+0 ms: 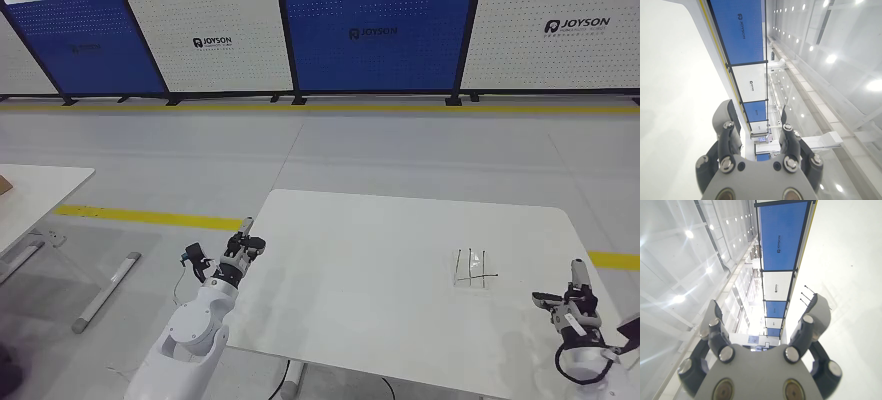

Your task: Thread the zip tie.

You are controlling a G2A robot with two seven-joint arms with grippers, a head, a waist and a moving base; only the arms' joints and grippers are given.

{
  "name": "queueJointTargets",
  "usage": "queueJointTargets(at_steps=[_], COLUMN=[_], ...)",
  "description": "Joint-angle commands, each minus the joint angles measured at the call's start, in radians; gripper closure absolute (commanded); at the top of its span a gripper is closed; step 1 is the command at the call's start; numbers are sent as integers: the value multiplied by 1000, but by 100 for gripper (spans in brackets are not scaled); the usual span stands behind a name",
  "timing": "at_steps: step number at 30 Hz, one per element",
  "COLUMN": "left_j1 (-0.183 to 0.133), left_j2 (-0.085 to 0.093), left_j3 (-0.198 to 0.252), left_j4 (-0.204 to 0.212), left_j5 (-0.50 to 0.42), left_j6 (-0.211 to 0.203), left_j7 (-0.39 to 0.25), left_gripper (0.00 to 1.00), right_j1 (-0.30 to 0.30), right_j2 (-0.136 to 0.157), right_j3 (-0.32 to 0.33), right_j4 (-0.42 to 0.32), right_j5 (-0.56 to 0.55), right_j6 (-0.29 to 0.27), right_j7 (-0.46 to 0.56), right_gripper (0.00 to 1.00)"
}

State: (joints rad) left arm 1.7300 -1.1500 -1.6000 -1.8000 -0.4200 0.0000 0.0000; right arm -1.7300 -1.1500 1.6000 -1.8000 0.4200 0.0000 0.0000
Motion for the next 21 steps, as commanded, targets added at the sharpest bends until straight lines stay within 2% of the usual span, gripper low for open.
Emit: queueJointTargets(at_steps=[1,4,8,12,14,15,21], left_j1=[0,0,0,0,0,0,0], left_j2=[0,0,0,0,0,0,0], left_j3=[0,0,0,0,0,0,0], left_j4=[0,0,0,0,0,0,0], left_j5=[0,0,0,0,0,0,0], left_j6=[0,0,0,0,0,0,0], left_j7=[0,0,0,0,0,0,0], left_gripper=[0,0,0,0,0,0,0], right_j1=[0,22,38,55,76,98,98], right_j2=[0,11,32,58,74,82,82], right_j3=[0,32,122,189,207,231,231], right_j4=[0,24,50,69,83,115,115], right_j5=[0,7,5,-46,-96,-108,-108], right_j6=[0,82,181,238,239,236,236], right_j7=[0,143,366,632,799,846,846], right_gripper=[0,0,0,0,0,0,0])
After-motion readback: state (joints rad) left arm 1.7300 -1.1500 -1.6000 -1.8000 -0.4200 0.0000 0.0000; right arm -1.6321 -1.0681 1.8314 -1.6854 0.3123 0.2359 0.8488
